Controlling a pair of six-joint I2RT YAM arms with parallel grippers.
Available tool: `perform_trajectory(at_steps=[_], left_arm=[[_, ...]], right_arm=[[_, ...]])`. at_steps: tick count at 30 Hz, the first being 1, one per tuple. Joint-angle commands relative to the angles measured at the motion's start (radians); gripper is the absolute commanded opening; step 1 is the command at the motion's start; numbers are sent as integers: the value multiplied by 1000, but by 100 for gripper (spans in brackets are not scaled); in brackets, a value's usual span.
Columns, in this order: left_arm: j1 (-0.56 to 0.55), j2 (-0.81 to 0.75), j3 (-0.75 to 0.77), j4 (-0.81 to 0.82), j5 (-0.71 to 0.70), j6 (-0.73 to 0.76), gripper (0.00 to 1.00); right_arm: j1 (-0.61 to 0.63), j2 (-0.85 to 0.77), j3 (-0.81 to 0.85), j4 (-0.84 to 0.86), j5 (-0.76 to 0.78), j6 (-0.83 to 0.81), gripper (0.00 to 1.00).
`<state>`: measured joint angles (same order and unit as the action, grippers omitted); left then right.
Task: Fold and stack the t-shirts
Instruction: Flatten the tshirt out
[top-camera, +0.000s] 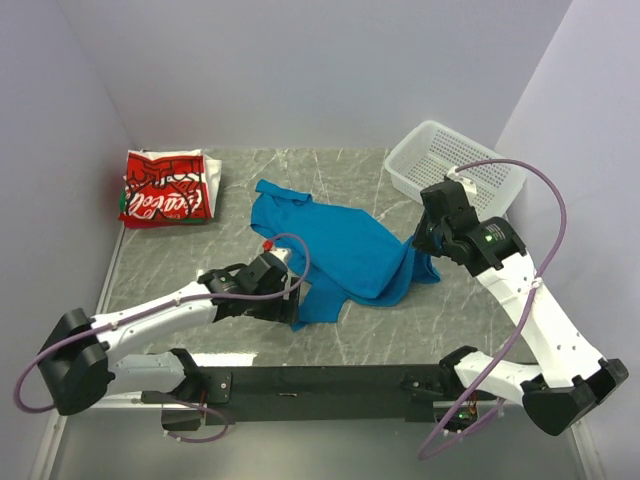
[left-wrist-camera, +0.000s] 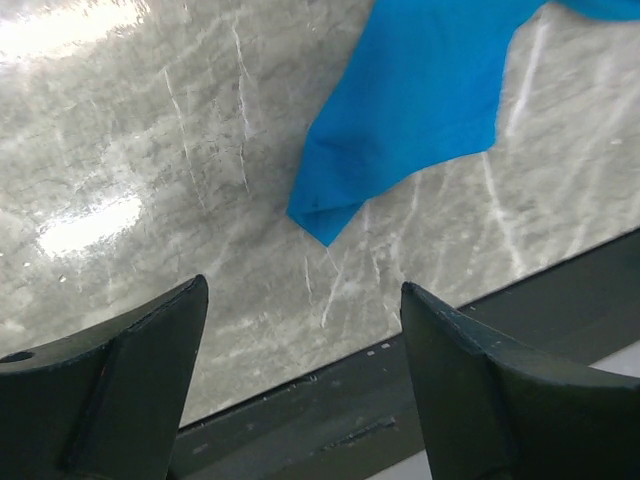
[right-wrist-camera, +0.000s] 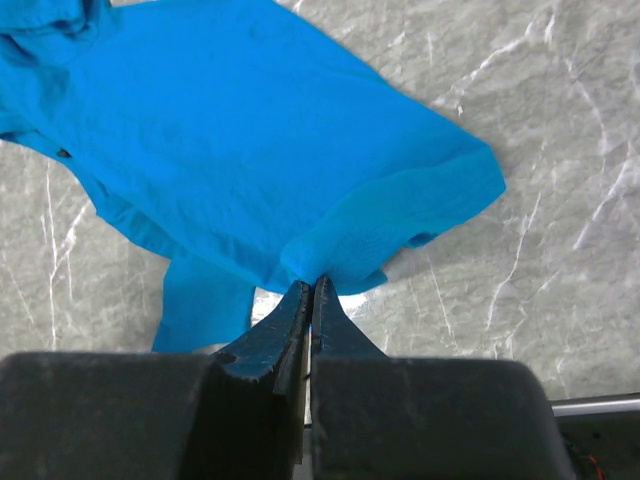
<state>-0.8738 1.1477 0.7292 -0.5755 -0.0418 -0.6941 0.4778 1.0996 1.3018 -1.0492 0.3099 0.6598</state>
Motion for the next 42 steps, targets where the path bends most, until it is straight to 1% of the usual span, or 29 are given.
perform_trajectory(at_steps=[1, 6, 8, 12, 19, 25, 26, 27, 28, 30, 31, 33, 34, 36, 37, 38, 40, 42], left_arm=[[-28, 62, 9, 51, -58, -25, 83], [-65, 147, 22, 58, -73, -8, 81], [-68, 176, 22, 65, -81, 1, 79], [-68, 221, 32, 91, -89, 21, 77], [-70, 342, 96, 111, -119, 65, 73], [-70, 386, 102, 117, -139, 76, 64], [-70, 388, 101, 118, -139, 76, 57], [-70, 386, 93, 126, -136, 77, 53], [-71, 385, 90, 135, -132, 80, 45], [-71, 379, 79, 153, -113, 81, 35], [-73, 376, 76, 158, -107, 76, 23], [-73, 366, 73, 163, -101, 71, 10], [-74, 363, 76, 152, -104, 64, 0], [-70, 354, 93, 112, -134, 58, 0], [-68, 339, 102, 86, -173, 53, 0], [-56, 325, 114, 22, -197, 53, 0], [-36, 264, 154, -48, -266, 47, 0], [24, 181, 211, -151, -303, 44, 0]], right_arm=[[-13, -14, -10, 41, -18, -20, 0], [-27, -41, -32, 46, -22, -19, 0], [-28, -49, -36, 43, -25, -17, 0], [-34, -63, -47, 46, -28, -12, 0], [-36, -78, -64, 49, -34, -6, 0], [-44, -93, -68, 41, -22, -8, 0], [-47, -93, -70, 41, -22, -8, 0], [-47, -96, -72, 40, -20, -9, 0], [-48, -98, -73, 41, -20, -8, 0], [-53, -99, -76, 44, -20, -9, 0], [-54, -99, -79, 46, -22, -8, 0], [-57, -99, -81, 49, -22, -9, 0], [-57, -98, -79, 51, -20, -9, 0], [-64, -96, -72, 52, -17, -20, 0], [-70, -89, -61, 52, -15, -26, 0], [-73, -87, -52, 49, -9, -32, 0], [-87, -69, -18, 46, -5, -60, 0], [-99, -55, 11, 44, -2, -90, 0]])
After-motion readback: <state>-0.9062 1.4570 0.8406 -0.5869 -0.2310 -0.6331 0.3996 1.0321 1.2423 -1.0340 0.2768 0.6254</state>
